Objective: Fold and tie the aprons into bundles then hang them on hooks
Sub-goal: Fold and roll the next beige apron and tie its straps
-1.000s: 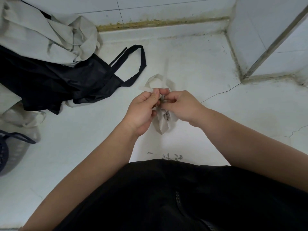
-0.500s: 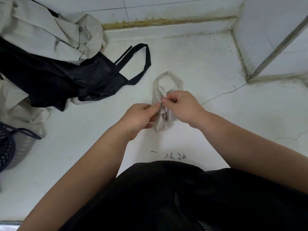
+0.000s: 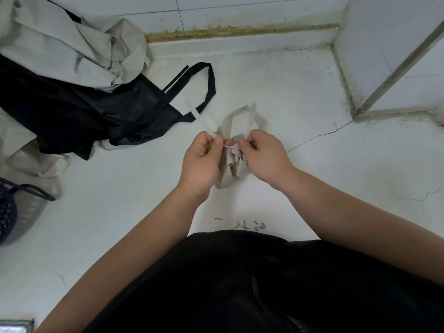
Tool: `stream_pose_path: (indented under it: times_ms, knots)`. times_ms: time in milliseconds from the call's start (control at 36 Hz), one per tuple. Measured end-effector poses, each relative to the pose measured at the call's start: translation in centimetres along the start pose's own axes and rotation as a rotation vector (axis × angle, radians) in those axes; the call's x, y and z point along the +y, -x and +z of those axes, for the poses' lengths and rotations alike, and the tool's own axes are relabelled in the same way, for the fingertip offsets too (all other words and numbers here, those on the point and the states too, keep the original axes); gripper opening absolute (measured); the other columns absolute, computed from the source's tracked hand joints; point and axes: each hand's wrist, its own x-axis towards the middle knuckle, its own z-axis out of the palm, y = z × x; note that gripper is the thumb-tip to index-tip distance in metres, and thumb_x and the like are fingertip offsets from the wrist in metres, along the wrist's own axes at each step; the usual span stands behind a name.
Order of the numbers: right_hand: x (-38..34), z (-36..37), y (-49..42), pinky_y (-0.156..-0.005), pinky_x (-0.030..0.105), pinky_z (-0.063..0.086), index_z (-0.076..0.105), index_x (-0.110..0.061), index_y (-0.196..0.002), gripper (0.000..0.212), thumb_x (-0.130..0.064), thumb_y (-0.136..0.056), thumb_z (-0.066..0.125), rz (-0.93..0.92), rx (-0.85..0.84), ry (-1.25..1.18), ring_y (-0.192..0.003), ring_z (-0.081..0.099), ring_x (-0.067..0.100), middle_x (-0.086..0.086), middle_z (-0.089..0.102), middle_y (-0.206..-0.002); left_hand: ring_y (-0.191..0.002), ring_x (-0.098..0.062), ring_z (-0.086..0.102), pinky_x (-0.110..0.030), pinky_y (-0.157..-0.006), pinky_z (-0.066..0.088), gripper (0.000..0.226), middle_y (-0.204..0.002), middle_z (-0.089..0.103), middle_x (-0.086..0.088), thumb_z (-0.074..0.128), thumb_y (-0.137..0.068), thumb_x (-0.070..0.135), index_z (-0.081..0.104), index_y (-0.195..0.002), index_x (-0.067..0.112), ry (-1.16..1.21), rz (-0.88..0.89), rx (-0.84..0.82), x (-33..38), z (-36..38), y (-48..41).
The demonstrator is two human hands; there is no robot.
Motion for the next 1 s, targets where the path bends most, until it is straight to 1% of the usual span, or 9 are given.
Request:
stream_pose_path:
  times_ms: [111,194,389,500,611,667,750,889,1000]
  knots:
    - [0.0,0.5,-0.4,-0.052,0.025,0.034,0.041,-0.014,-0.063,0.034,-0.02,-0.096,0.049,0.115,-0.015,-0.056,-0.059,0.042,0.017,-0.001,0.046,-0.061,-0.066,-0.016,0.053,-0.029,-0.068,0.047,0.026,-0.074,0.06,-0.003,0.042,-0.102,0.01,0.055,-0.08,0.009,0.176,-0.18,0.092,-0.6,-0.3,-0.4]
    - [0.6,0.8,-0.2,-0.06,0.029,0.035,0.042,-0.013,-0.061,0.035,-0.016,-0.094,0.052,0.176,-0.009,-0.165,-0.065,0.043,0.021,0.002,0.046,-0.061,-0.058,-0.011,0.042,-0.026,-0.065,0.04,0.029,-0.063,0.059,0.005,0.042,-0.102,0.01,0.055,-0.076,0.011,0.105,-0.198,0.052,-1.3,-0.6,-0.4]
    - [-0.2,-0.7,0.5,-0.056,0.018,0.033,0.057,-0.004,-0.075,0.025,-0.014,-0.097,0.05,-0.262,-0.077,0.104,-0.057,0.043,0.005,-0.008,0.045,-0.061,-0.072,-0.011,0.052,-0.017,-0.061,0.044,0.021,-0.072,0.063,0.009,0.055,-0.095,0.018,0.059,-0.075,0.019,-0.216,-0.082,-0.073,0.7,-1.5,-1.4]
    - [-0.2,-0.6,0.1,-0.078,0.035,0.045,0.065,0.003,-0.089,0.021,-0.009,-0.095,0.05,-0.465,-0.076,0.221,-0.09,0.059,0.025,0.011,0.06,-0.106,-0.071,-0.009,0.05,-0.021,-0.065,0.041,0.017,-0.077,0.061,-0.001,0.058,-0.092,0.015,0.069,-0.081,0.008,-0.36,-0.035,-0.15,1.4,-1.6,-1.8]
    - [0.3,-0.5,-0.1,-0.083,0.037,0.05,0.065,0.0,-0.093,0.023,-0.016,-0.093,0.049,-0.508,-0.075,0.265,-0.112,0.058,0.026,0.01,0.052,-0.135,-0.048,0.001,0.041,-0.01,-0.049,0.034,0.022,-0.058,0.054,0.012,0.057,-0.093,0.013,0.067,-0.074,0.012,-0.489,0.014,-0.244,1.6,-1.8,-1.9]
    - [0.3,-0.7,-0.1,-0.075,0.031,0.045,0.059,-0.004,-0.087,0.017,-0.016,-0.094,0.049,-0.502,-0.103,0.277,-0.103,0.059,0.024,0.007,0.058,-0.125,-0.046,-0.002,0.034,-0.013,-0.047,0.031,0.028,-0.052,0.045,0.013,0.057,-0.094,0.014,0.061,-0.065,0.015,-0.542,0.036,-0.289,1.6,-2.1,-2.0]
    - [0.0,-1.2,0.0,-0.056,0.026,0.029,0.043,-0.014,-0.08,0.017,-0.015,-0.097,0.049,-0.443,-0.161,0.286,-0.063,0.046,0.012,-0.007,0.047,-0.073,-0.049,-0.005,0.032,-0.017,-0.05,0.03,0.035,-0.047,0.039,0.014,0.059,-0.094,0.016,0.057,-0.059,0.021,-0.568,0.059,-0.343,1.8,-2.5,-2.1]
    - [-0.3,-1.3,0.5,-0.051,0.012,0.031,0.046,-0.013,-0.081,0.016,-0.014,-0.096,0.05,-0.383,-0.157,0.218,-0.054,0.041,0.002,-0.013,0.041,-0.063,-0.042,-0.002,0.035,-0.009,-0.044,0.026,0.037,-0.042,0.041,0.018,0.061,-0.094,0.019,0.053,-0.059,0.026,-0.578,0.096,-0.36,2.0,-2.6,-1.8]
    - [-0.3,-1.0,1.1,-0.05,0.01,0.035,0.05,-0.011,-0.082,0.014,-0.012,-0.096,0.051,-0.241,-0.171,0.002,-0.047,0.048,-0.004,-0.01,0.048,-0.056,-0.062,0.005,0.06,-0.008,-0.063,0.045,0.008,-0.069,0.067,0.014,0.067,-0.089,0.014,0.069,-0.082,0.018,-0.438,0.039,-0.332,1.9,-2.6,-1.4]
